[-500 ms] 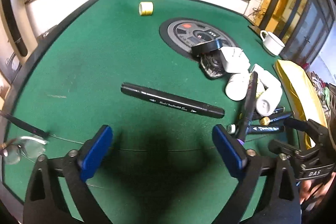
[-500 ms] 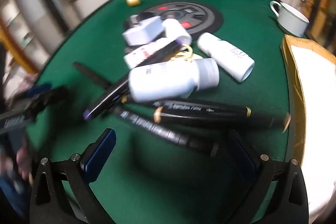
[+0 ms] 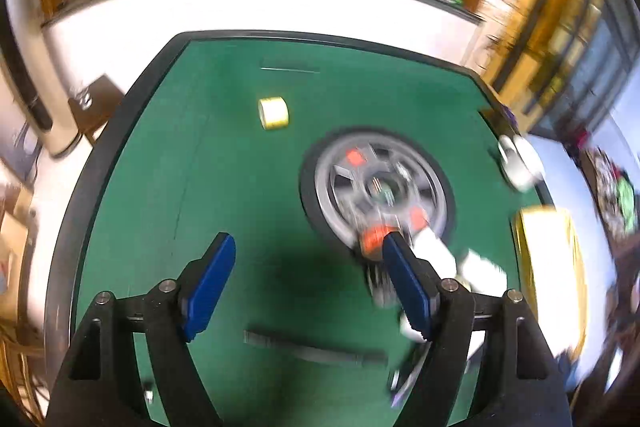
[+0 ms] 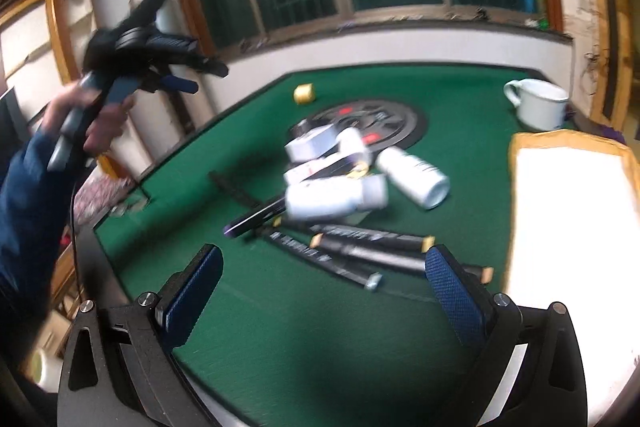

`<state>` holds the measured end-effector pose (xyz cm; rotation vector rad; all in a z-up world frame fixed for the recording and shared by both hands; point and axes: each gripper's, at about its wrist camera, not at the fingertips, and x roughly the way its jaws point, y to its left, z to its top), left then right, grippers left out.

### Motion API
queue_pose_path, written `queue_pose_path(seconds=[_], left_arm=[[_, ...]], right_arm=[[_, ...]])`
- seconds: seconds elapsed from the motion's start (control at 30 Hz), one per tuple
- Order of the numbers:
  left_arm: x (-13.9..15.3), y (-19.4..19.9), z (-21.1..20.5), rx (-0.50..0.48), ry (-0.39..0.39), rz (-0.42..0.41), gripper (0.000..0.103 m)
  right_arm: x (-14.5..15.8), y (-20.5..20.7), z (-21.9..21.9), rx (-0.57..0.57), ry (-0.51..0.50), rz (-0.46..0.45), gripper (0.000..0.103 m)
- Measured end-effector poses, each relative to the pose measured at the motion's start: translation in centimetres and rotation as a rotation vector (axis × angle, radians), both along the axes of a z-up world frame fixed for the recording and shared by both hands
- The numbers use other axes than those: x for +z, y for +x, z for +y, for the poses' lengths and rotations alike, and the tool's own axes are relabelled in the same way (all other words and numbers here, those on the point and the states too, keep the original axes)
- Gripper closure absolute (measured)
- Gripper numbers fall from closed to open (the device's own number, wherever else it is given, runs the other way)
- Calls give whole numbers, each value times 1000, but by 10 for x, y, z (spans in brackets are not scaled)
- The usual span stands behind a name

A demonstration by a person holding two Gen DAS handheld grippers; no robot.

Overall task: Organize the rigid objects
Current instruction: 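Grasp the yellow tape roll with the left gripper and lift it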

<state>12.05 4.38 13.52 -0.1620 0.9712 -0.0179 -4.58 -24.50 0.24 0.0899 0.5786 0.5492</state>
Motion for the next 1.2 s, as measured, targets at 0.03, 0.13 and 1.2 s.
queue_pose_path(seconds=[0.03, 0.13, 1.2], left_arm=[[-1, 24, 3, 23, -4, 30, 27], [-13, 80, 10, 104, -9, 73, 27], [-104, 177, 25, 256, -43, 140, 72]], right_arm=[[-2, -5, -5, -15, 3, -13, 3], [-13, 6, -23, -37, 12, 14, 4], [-21, 19, -50, -53, 126, 148, 4]])
